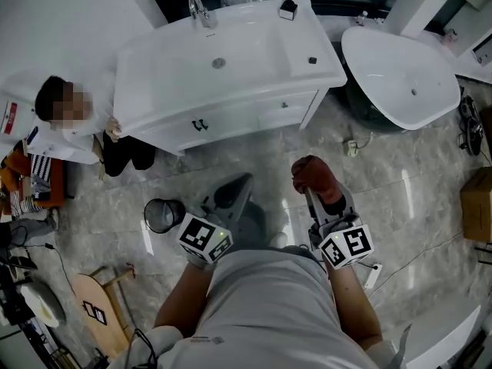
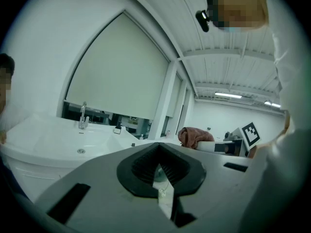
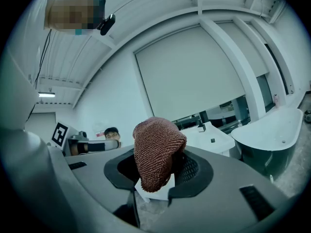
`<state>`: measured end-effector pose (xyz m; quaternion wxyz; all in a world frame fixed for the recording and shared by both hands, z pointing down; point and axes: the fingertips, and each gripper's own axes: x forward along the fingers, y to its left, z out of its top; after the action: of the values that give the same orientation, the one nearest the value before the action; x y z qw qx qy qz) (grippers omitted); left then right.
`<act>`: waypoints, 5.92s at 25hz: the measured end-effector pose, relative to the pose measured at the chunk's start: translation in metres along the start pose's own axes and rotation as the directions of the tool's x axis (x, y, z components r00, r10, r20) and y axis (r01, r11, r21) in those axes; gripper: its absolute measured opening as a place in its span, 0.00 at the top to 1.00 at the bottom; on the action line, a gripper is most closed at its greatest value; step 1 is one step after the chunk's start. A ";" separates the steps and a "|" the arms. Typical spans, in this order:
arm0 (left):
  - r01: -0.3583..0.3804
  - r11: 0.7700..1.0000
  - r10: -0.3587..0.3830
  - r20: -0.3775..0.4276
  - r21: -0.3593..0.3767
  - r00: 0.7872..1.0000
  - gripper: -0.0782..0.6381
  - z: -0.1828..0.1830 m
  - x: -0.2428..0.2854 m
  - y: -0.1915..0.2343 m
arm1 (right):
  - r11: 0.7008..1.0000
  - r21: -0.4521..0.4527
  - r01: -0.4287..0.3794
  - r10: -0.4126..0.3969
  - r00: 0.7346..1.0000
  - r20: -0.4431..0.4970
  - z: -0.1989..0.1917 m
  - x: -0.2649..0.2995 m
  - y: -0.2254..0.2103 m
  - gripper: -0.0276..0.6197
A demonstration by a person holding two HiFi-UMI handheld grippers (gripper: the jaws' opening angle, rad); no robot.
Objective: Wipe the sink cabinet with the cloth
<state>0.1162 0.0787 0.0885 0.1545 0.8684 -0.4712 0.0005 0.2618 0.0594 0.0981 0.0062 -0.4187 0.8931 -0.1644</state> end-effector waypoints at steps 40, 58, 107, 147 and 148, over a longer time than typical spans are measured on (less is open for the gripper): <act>-0.265 0.959 0.264 -0.027 -0.095 0.964 0.87 -0.009 0.051 0.198 | 0.992 0.052 -0.115 0.126 0.930 -0.345 -0.057 0.240 -0.053 0.72; -0.607 0.728 0.633 -0.026 -0.319 0.773 0.87 -0.158 0.030 0.196 | 0.968 -0.046 -0.245 0.170 0.785 -0.596 -0.247 0.308 -0.144 0.72; -0.698 0.576 0.721 -0.137 -0.426 0.679 0.87 -0.348 0.043 0.195 | 0.985 -0.021 -0.171 0.112 0.731 -0.674 -0.449 0.428 -0.208 0.75; -0.619 0.698 0.579 -0.225 -0.359 0.784 0.87 -0.348 0.120 0.190 | 0.990 -0.084 -0.111 0.016 0.689 -0.725 -0.499 0.405 -0.338 0.76; -0.613 0.708 0.571 -0.226 -0.351 0.789 0.87 -0.348 0.124 0.189 | 0.991 -0.086 -0.098 0.006 0.690 -0.723 -0.497 0.402 -0.346 0.76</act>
<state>0.0812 -0.0255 0.4885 0.3466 0.6178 -0.7058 -0.0040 0.1843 -0.3048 0.7221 -0.3648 -0.2946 0.8434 -0.2624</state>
